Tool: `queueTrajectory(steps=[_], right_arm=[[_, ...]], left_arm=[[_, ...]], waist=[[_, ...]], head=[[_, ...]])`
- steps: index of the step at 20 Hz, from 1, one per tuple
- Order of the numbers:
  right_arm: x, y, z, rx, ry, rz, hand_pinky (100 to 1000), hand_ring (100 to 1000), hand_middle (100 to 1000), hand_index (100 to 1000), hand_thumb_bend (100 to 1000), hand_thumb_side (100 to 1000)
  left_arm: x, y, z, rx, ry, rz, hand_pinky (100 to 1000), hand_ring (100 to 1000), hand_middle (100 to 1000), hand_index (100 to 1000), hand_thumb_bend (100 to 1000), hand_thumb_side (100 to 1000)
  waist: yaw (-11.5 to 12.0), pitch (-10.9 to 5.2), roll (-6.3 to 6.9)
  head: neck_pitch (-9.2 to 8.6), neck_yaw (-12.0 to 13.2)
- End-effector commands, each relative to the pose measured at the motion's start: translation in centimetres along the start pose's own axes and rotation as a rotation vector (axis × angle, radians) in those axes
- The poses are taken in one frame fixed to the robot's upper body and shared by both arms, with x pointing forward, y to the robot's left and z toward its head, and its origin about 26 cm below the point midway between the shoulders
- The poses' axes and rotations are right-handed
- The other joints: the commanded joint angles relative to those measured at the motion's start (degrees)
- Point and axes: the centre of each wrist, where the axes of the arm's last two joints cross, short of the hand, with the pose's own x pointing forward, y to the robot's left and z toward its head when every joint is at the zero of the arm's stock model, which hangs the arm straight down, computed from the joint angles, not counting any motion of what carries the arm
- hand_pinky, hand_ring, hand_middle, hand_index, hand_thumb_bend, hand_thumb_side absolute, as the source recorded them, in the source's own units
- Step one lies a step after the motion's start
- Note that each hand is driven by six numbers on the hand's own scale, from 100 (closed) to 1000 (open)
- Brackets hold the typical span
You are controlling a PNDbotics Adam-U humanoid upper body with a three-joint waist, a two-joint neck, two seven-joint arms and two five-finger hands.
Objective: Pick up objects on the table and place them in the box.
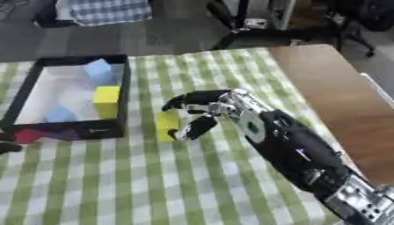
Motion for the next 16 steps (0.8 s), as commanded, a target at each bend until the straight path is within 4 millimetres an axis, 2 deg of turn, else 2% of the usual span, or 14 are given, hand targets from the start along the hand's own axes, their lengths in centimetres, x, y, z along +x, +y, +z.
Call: queueTrajectory(steps=[1, 4, 5, 8, 9, 10, 13, 16], right_arm=[[-0.1, -1.0, 0.1, -0.021, 0.005, 0.031, 943, 925, 916, 1000, 214, 741], [0.0, -0.8, -0.3, -0.027, 0.011, 0.043, 934, 904, 861, 1000, 195, 682], [0.0, -0.7, -0.4, -0.031, 0.015, 0.046, 925, 883, 794, 994, 146, 569], [0.0, -0.3, -0.8, -0.052, 0.036, 0.053, 910, 850, 663, 972, 100, 413], [0.0, -0.2, -0.9, -0.064, 0.043, 0.052, 897, 818, 550, 941, 100, 328], [-0.1, -0.3, -0.9, -0.084, 0.05, 0.047, 896, 815, 541, 938, 100, 324], [-0.1, -0.6, -0.8, -0.155, 0.061, 0.031, 883, 778, 441, 899, 100, 287], [0.0, -1.2, -0.6, -0.211, 0.059, 0.009, 883, 774, 420, 891, 100, 293]], left_arm=[[0.4, 0.5, -0.1, 0.003, -0.015, -0.019, 789, 580, 588, 833, 100, 777], [0.4, 0.5, -0.1, 0.003, -0.016, -0.019, 790, 580, 588, 833, 100, 777], [0.5, 0.5, -0.1, 0.003, -0.016, -0.018, 790, 581, 589, 833, 100, 778], [0.5, 0.5, -0.2, 0.003, -0.017, -0.017, 790, 581, 589, 833, 100, 778], [0.5, 0.4, -0.2, 0.003, -0.018, -0.016, 790, 581, 589, 833, 100, 778], [0.5, 0.4, -0.2, 0.003, -0.018, -0.016, 790, 581, 589, 833, 100, 778], [0.5, 0.4, -0.2, 0.004, -0.018, -0.015, 790, 582, 589, 833, 100, 778], [0.5, 0.4, -0.2, 0.004, -0.018, -0.015, 790, 582, 589, 833, 100, 778]], waist=[[-0.07, -1.62, -0.25], [-0.02, -1.6, -0.22], [0.01, -1.59, -0.21], [0.09, -1.57, -0.18], [0.1, -1.56, -0.17], [0.12, -1.56, -0.16], [0.11, -1.59, -0.17], [0.09, -1.63, -0.17]], head=[[-0.13, -0.08], [-0.16, -0.21], [-0.17, -0.25], [-0.27, -0.34], [-0.29, -0.33], [-0.31, -0.33], [-0.38, -0.35], [-0.45, -0.38]])
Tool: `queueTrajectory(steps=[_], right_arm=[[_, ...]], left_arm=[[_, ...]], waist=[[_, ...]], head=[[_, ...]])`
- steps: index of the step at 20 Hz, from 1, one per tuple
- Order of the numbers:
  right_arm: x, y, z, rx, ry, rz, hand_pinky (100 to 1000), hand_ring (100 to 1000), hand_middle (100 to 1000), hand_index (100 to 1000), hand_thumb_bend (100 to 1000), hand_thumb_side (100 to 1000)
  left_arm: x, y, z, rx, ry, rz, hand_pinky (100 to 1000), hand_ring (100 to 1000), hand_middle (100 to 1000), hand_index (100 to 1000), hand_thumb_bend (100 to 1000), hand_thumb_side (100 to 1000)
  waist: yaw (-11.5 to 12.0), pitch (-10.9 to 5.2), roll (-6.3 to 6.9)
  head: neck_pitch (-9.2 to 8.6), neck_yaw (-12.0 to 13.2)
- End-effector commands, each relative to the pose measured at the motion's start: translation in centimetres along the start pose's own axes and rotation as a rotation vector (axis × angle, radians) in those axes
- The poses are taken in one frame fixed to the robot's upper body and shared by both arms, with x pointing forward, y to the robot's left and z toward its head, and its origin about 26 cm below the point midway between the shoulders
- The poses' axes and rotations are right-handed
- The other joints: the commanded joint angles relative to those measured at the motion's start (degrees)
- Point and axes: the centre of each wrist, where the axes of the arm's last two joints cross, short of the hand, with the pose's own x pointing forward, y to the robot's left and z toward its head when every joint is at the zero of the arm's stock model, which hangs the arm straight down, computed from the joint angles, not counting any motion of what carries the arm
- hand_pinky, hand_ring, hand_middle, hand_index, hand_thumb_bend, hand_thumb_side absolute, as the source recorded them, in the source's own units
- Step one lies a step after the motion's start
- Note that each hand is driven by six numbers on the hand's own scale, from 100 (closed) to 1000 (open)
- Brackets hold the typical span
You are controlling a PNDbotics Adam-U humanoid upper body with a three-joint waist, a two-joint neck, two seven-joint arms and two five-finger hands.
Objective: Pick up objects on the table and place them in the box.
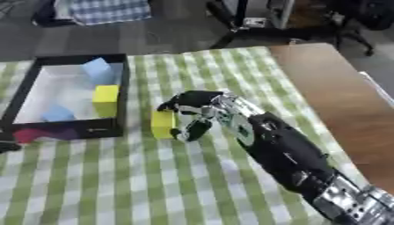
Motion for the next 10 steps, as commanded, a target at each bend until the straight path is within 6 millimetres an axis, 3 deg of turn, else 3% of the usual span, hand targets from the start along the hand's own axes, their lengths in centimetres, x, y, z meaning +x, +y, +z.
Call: queueTrajectory(steps=[1, 10], right_arm=[[-0.2, -2.0, 0.4, -0.08, 0.003, -0.005, 883, 774, 416, 891, 100, 291], [0.5, -8.1, 1.1, -0.251, -0.008, -0.056, 887, 764, 393, 872, 100, 238]], left_arm=[[0.5, 0.4, -0.2, 0.004, -0.018, -0.015, 790, 583, 589, 833, 100, 778], [0.5, 0.5, -0.2, 0.008, -0.019, -0.014, 790, 584, 589, 833, 100, 778]], waist=[[0.0, -1.65, -0.16], [0.01, -1.76, 0.02]], head=[[-0.48, -0.14], [-0.74, -0.06]])
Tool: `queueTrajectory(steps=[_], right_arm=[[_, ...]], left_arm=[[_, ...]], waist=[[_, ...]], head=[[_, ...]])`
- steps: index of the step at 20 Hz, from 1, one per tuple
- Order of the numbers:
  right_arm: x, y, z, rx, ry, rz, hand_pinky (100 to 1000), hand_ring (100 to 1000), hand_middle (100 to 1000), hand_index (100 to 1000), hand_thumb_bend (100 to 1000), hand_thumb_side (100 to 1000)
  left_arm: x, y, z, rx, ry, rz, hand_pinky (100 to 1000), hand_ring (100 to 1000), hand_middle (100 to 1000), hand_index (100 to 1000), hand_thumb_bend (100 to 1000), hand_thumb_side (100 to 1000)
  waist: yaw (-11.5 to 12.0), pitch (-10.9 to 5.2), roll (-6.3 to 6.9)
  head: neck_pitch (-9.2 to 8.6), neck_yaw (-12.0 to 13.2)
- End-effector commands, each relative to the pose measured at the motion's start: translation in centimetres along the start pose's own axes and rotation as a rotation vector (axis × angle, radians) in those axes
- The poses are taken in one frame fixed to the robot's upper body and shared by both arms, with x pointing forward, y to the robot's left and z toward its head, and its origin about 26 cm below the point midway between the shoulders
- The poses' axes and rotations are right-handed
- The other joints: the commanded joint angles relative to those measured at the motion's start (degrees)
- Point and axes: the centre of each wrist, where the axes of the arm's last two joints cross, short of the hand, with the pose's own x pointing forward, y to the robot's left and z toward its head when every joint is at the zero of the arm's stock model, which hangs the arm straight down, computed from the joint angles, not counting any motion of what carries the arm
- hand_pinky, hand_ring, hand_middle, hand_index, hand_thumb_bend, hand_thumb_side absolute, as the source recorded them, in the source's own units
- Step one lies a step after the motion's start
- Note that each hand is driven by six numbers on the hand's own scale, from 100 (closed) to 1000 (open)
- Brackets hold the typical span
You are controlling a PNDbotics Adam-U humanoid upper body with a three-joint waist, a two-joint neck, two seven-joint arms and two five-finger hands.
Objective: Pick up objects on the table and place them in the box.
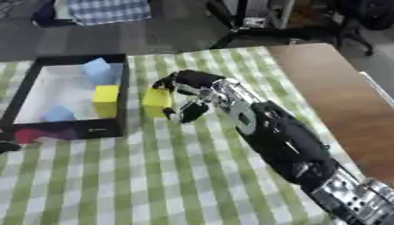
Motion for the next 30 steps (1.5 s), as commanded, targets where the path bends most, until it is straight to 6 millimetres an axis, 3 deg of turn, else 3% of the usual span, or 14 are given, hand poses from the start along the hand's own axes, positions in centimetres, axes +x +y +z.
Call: queueTrajectory(steps=[1, 8, 16, 21, 22, 23, 24, 25, 26, 30], right_arm=[[0.2, -3.1, -0.1, -0.082, 0.004, -0.009, 887, 762, 390, 869, 100, 240], [2.5, -4.9, -4.3, -0.136, -0.046, -0.088, 902, 768, 394, 862, 100, 241], [5.4, -2.2, -9.4, -0.118, -0.071, -0.123, 916, 780, 425, 874, 100, 274], [5.7, 0.2, -10.6, -0.128, -0.02, -0.102, 919, 802, 597, 926, 100, 315], [5.5, 0.5, -10.6, -0.147, 0.001, -0.096, 920, 814, 682, 946, 100, 361], [5.3, 0.7, -10.6, -0.173, 0.024, -0.089, 919, 816, 699, 949, 100, 377], [5.1, 0.9, -10.6, -0.206, 0.048, -0.08, 921, 830, 763, 967, 100, 504], [5.0, 1.1, -10.5, -0.24, 0.071, -0.067, 922, 835, 785, 971, 126, 548], [4.9, 1.2, -10.5, -0.277, 0.095, -0.054, 929, 859, 857, 982, 213, 626], [4.7, 1.6, -10.4, -0.362, 0.134, -0.003, 948, 898, 955, 989, 266, 692]], left_arm=[[0.5, 0.5, -0.2, 0.008, -0.02, -0.013, 790, 584, 589, 833, 100, 778], [0.9, -0.1, -0.7, -0.013, -0.041, 0.001, 790, 586, 589, 833, 100, 777], [2.0, -1.5, -1.9, -0.078, -0.088, 0.029, 790, 587, 590, 833, 100, 777], [2.6, -2.2, -2.5, -0.119, -0.113, 0.041, 790, 588, 590, 833, 100, 778], [2.7, -2.3, -2.5, -0.124, -0.116, 0.043, 790, 588, 590, 833, 100, 778], [2.7, -2.4, -2.6, -0.128, -0.118, 0.044, 790, 588, 590, 833, 100, 778], [2.7, -2.4, -2.6, -0.131, -0.117, 0.044, 790, 588, 590, 834, 100, 779], [2.8, -2.5, -2.6, -0.135, -0.118, 0.044, 790, 588, 590, 833, 100, 779], [2.8, -2.5, -2.6, -0.138, -0.119, 0.044, 790, 588, 590, 833, 100, 779], [2.8, -2.5, -2.7, -0.14, -0.121, 0.044, 790, 589, 590, 833, 100, 779]], waist=[[0.08, -1.72, 0.07], [1.72, -1.12, 0.55], [5.69, 0.35, 1.08], [7.67, 1.32, 0.93], [7.8, 1.44, 0.88], [7.86, 1.54, 0.83], [7.89, 1.66, 0.75], [7.94, 1.77, 0.69], [7.97, 1.86, 0.65], [7.93, 1.99, 0.6]], head=[[-0.75, -0.11], [-1.76, -1.68], [-3.32, -5.81], [-3.93, -7.69], [-4.05, -7.74], [-4.17, -7.76], [-4.28, -7.78], [-4.33, -7.8], [-4.37, -7.73], [-4.44, -7.55]])
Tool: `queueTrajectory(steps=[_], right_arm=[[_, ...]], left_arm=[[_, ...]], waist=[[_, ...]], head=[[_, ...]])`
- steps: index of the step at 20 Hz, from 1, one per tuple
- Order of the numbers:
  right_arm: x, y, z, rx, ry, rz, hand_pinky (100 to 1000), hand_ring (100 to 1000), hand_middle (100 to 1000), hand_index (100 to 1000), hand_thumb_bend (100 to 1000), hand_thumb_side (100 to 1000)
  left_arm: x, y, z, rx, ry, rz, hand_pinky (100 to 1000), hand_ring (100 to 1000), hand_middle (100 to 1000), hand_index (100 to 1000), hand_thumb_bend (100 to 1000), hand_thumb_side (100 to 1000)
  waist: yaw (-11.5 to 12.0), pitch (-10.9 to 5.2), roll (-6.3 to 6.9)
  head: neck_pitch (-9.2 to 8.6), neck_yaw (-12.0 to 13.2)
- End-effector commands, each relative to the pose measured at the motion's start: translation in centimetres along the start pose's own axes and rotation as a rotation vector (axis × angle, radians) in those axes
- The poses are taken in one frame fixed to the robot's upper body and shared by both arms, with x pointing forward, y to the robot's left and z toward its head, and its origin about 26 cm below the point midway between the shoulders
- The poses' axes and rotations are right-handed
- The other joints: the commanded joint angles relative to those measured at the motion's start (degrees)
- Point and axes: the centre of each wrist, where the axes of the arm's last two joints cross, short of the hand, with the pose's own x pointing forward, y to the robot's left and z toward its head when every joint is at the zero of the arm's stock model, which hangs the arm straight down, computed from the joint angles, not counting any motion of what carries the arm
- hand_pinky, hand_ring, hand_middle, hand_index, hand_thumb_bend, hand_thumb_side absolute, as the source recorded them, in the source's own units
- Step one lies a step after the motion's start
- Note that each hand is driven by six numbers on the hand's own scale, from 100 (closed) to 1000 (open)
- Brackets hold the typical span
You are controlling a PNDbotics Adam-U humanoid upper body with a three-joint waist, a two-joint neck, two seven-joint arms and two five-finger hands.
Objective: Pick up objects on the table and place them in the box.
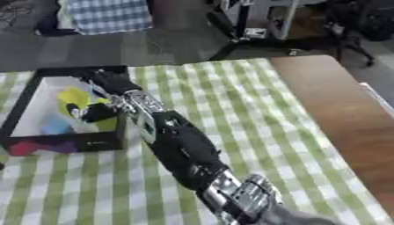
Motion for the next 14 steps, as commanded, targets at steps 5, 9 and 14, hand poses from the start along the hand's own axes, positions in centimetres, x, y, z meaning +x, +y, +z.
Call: queueTrajectory(steps=[5, 9, 14], right_arm=[[0.1, -1.2, -0.2, -0.092, -0.027, 0.017, 950, 898, 955, 983, 217, 678], [-1.1, -3.3, 0.7, -0.121, -0.077, -0.06, 949, 879, 888, 955, 100, 564], [-3.3, -7.8, 5.2, -0.157, -0.191, -0.237, 944, 854, 829, 901, 100, 532]], left_arm=[[0.7, 0.3, -0.3, 0.002, -0.027, -0.006, 791, 589, 590, 833, 100, 779], [0.1, 0.8, 0.4, 0.029, 0.002, -0.015, 791, 590, 590, 833, 100, 780], [-0.9, 2.0, 1.8, 0.095, 0.051, -0.041, 790, 590, 590, 833, 100, 779]], waist=[[-0.71, 0.04, 0.45], [-2.86, -1.05, 0.16], [-6.64, -2.68, -0.52]], head=[[-0.53, 0.86], [0.63, 3.28], [2.55, 8.56]])
